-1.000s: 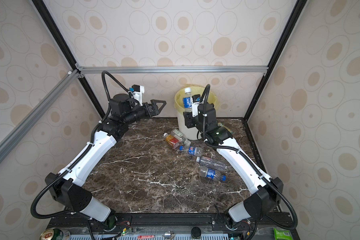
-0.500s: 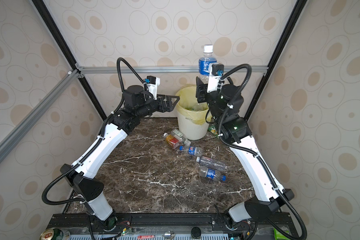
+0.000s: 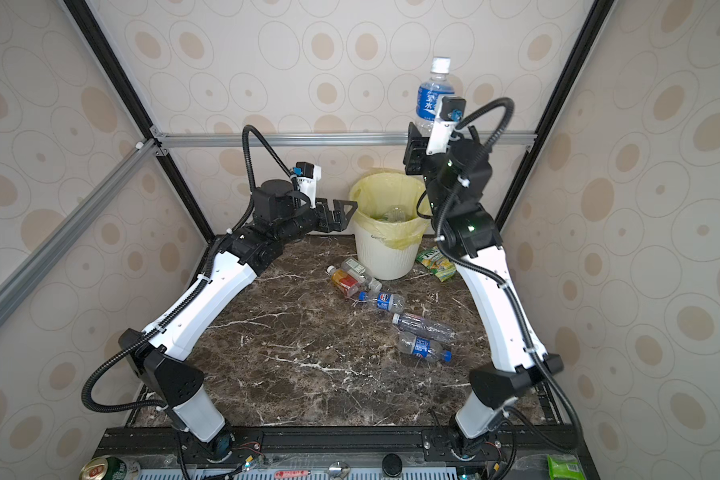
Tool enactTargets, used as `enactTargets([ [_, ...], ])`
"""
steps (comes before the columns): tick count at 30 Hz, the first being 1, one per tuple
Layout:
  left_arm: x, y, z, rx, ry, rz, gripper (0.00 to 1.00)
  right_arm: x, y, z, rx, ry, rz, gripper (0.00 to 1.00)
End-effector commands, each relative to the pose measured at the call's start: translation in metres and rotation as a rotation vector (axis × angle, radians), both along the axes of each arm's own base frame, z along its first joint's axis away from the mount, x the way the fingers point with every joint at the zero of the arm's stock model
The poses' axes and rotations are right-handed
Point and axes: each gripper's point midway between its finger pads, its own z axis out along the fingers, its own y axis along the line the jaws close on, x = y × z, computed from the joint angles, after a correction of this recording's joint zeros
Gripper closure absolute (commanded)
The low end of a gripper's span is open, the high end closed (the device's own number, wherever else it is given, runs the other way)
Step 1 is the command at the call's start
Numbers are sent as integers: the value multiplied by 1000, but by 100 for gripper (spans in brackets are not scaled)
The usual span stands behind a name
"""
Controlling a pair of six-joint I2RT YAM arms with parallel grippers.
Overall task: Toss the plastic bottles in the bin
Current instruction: 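Raise the blue-label bottle over the bin with the right gripper, then open the right gripper to drop the blue-label bottle into the bin, then lower both grippers toward the red-and-yellow tea bottle beside the bin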
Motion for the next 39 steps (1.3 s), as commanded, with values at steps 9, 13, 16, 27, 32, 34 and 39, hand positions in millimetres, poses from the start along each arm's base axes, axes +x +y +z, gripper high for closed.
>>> enactTargets([
  [9,-13,18,2,25,-4,49,1,29,-3,-79,15,270,-27,0],
  [13,-15,18,0,17,1,47,1,24,-7,-78,9,273,-39,0],
  [16,-16,20,-3,18,12,53,1,21,-9,-77,5,274,-40,0],
  [27,-9,35,-38,21,108,141,1,0,-5,-90,17,310,24,0],
  [32,6,49,-82,-9,220,248,1,-21,-2,-115,-12,354,48,0],
  [34,12,56,-102,-19,281,287,1,-29,-2,-129,-17,378,57,0],
  [39,23,64,-153,-76,451,338,1,-55,4,-174,-28,442,92,0],
])
